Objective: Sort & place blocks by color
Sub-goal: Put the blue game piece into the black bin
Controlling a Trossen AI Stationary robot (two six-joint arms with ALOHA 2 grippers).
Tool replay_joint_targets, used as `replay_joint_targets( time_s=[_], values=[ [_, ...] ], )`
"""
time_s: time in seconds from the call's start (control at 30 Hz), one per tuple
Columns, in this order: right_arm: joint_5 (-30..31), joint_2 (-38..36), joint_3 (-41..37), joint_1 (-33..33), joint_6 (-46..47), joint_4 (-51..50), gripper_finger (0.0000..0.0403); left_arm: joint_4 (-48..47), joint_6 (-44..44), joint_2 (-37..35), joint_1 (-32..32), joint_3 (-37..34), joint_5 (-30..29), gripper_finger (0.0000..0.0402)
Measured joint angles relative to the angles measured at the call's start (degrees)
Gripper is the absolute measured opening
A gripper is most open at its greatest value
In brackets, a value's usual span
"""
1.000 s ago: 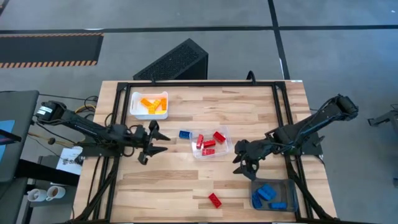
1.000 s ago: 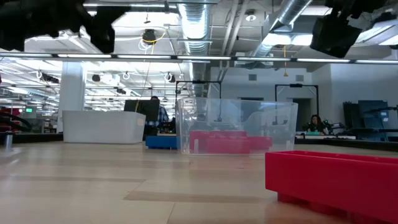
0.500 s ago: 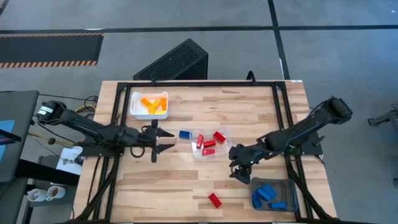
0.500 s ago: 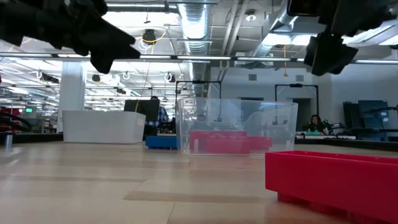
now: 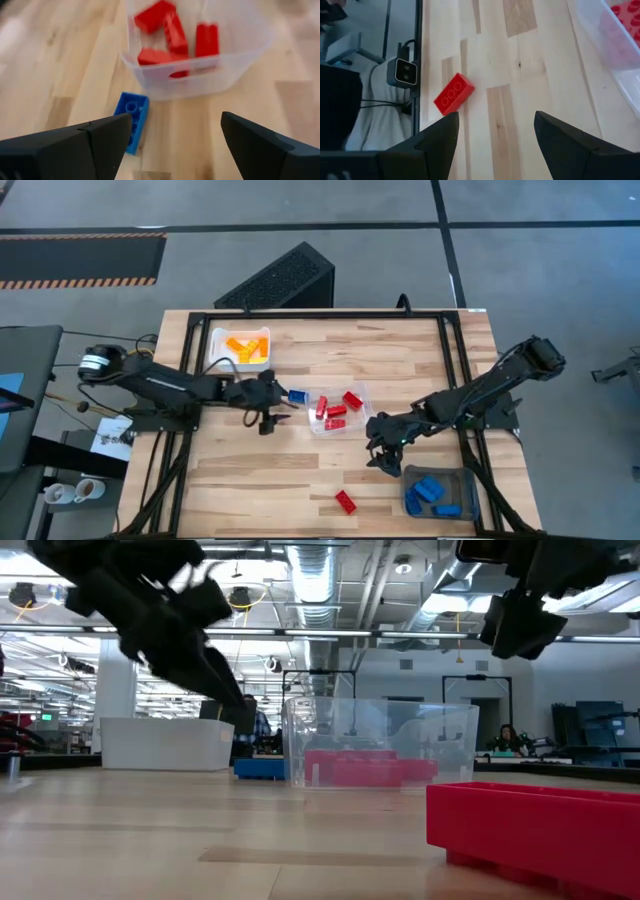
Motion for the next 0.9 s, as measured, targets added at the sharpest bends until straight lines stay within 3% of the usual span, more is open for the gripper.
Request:
replay_joint_targets(
  time_s=[0.3, 0.53, 0.9],
  values=[
    [0.0, 0.07, 0.0, 0.0, 0.03, -0.16, 0.0281, -3.3, 8.35, 11.74, 7.23, 7.54, 2.75, 0.0297],
    [0.0, 0.07, 0.0, 0.08, 0.07, -0.25, 0.0281, -7.16, 12.66, 17.61, 14.53, 10.46, 10.49, 0.0296],
    [0.04, 0.07, 0.0, 0.04, -0.24, -0.23, 0.0281, -6.6, 14.01, 22.54, 16.11, 10.59, 13.74, 0.0293]
  ],
)
